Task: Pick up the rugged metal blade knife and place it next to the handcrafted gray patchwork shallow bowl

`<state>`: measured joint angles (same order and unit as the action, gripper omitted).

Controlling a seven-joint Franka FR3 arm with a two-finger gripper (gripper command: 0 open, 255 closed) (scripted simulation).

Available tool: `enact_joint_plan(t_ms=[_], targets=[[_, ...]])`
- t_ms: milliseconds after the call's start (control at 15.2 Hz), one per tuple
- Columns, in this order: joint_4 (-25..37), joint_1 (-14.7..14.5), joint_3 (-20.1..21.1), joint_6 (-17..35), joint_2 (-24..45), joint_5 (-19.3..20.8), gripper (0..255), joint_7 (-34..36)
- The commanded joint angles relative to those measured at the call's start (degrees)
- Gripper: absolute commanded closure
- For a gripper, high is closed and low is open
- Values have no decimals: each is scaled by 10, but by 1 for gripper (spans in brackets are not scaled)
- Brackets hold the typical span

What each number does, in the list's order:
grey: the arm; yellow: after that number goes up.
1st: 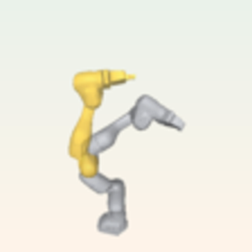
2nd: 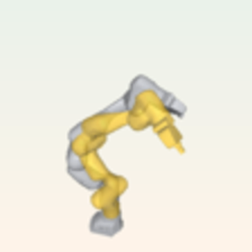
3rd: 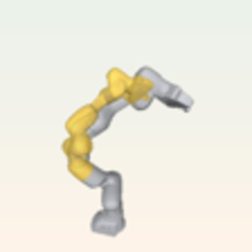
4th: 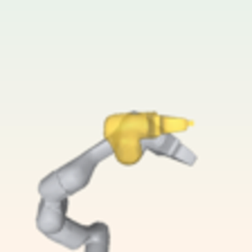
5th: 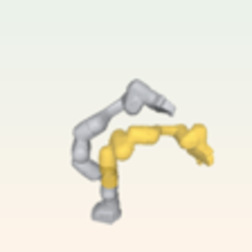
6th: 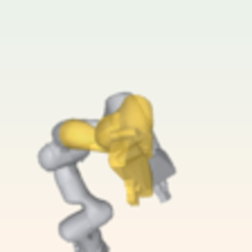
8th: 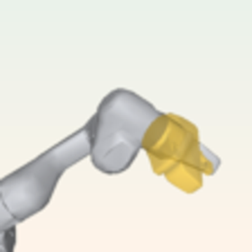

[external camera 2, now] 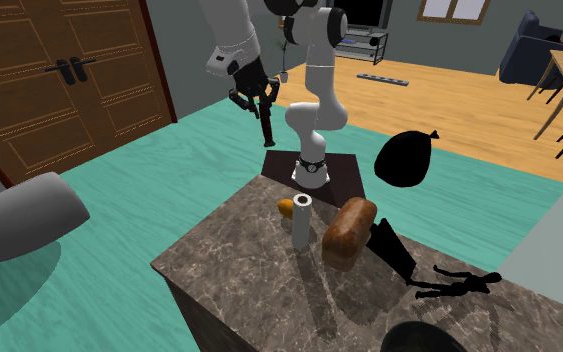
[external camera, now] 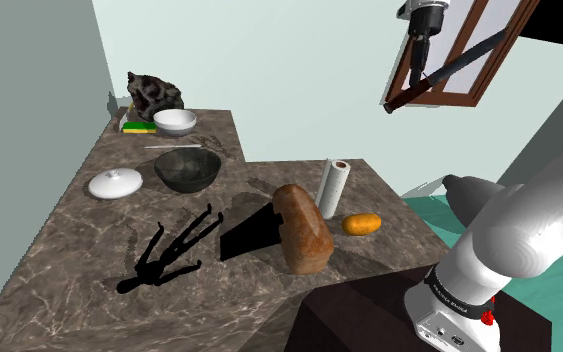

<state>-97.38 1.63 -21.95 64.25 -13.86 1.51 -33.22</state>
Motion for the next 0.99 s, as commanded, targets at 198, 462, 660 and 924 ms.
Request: enact_joint_plan(t_ms=[198, 462, 660, 924], targets=[[18, -20, 31, 1, 19, -32, 255, 55], [43, -41, 58, 7, 47, -63, 255, 107], [70, -56, 76, 10, 74, -84, 255, 144], [118, -76, 99, 11, 118, -111, 255, 191]])
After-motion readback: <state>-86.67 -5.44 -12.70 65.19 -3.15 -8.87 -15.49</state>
